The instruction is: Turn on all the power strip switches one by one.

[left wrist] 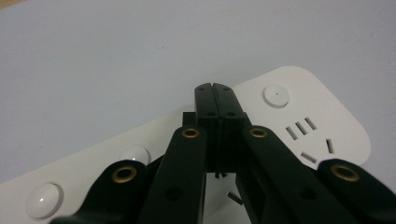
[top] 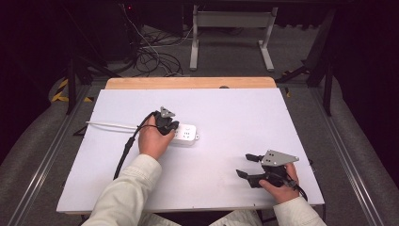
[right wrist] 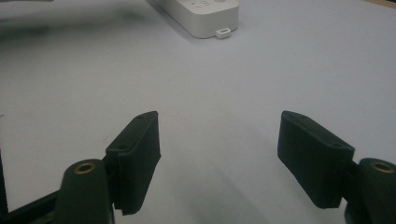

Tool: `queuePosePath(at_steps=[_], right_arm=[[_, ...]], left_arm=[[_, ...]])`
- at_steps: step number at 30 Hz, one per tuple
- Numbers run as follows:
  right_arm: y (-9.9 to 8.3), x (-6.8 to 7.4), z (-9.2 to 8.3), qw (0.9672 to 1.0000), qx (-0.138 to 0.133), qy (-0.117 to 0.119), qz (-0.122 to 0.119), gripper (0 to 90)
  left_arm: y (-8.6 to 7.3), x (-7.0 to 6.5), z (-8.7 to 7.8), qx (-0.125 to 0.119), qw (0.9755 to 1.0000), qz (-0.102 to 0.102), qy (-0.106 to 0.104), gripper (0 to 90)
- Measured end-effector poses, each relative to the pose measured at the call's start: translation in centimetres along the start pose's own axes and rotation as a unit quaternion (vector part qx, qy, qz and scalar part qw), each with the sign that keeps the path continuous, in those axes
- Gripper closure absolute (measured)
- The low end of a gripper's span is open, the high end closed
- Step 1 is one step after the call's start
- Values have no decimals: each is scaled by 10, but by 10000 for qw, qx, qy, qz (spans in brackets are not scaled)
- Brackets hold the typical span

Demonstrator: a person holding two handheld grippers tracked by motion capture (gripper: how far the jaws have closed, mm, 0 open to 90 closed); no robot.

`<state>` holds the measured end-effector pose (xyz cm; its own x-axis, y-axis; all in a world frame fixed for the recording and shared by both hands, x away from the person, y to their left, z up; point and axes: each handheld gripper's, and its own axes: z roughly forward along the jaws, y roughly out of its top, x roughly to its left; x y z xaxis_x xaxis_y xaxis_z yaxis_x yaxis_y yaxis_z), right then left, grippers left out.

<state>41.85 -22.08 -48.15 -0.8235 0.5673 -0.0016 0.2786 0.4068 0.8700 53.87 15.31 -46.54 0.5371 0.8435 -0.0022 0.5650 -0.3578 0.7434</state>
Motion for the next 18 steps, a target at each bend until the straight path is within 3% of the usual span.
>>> queuePosePath(at_steps=[6,11,12,18], right_arm=[[0,0,0,10000,15,17,-10,307],[0,0,1,10000,10,8,-25,307],[0,0,0,10000,6,4,-24,307],[0,-1,1,10000,4,-10,8,307]], left_arm=[[2,-2,1,74,9999,60,39,900],[4,-7,0,41,9990,370,238,900],[5,-8,-1,-16,9989,409,211,900],[10,-15,-7,-383,9987,190,-269,900]])
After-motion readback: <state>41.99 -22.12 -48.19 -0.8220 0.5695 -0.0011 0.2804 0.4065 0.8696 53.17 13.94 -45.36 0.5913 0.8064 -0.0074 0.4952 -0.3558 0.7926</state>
